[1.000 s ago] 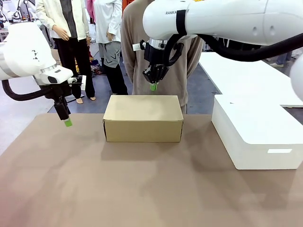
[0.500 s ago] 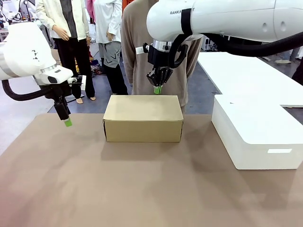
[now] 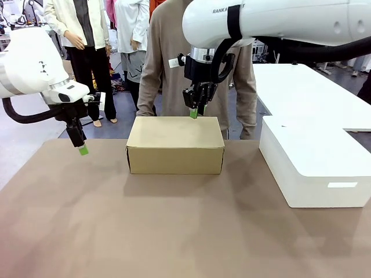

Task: Pack the shoes into the box.
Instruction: Press down on the lid of the Shoes Box.

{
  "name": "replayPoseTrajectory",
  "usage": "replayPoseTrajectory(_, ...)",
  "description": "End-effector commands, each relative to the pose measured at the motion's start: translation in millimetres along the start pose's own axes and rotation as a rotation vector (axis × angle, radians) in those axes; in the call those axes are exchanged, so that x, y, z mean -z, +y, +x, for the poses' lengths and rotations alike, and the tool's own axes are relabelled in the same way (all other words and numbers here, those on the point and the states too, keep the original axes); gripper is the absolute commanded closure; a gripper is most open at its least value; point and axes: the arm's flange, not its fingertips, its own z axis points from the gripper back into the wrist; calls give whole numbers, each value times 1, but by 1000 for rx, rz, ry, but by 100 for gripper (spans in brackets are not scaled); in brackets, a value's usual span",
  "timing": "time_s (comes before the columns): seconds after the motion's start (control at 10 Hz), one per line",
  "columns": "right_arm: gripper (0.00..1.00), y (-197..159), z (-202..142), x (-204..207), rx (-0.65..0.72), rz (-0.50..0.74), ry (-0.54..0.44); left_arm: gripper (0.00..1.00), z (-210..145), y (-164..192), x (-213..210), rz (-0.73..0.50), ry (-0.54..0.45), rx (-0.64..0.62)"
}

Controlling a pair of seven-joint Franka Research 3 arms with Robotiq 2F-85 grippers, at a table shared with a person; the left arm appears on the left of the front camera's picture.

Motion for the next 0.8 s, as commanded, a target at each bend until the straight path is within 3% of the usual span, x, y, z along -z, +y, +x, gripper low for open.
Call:
replayPoseTrajectory(0.0, 0, 20, -58, 5, 7, 4, -3, 0, -3, -1, -2, 0, 1, 4)
replayPoseTrajectory(0.4, 0, 37, -135, 23, 22, -38, -45, 0, -3, -1, -2, 0, 1, 4)
replayPoseTrajectory(0.7, 0, 40, -173, 47, 52, -59, -54, 0, -3, -1, -2, 0, 1, 4)
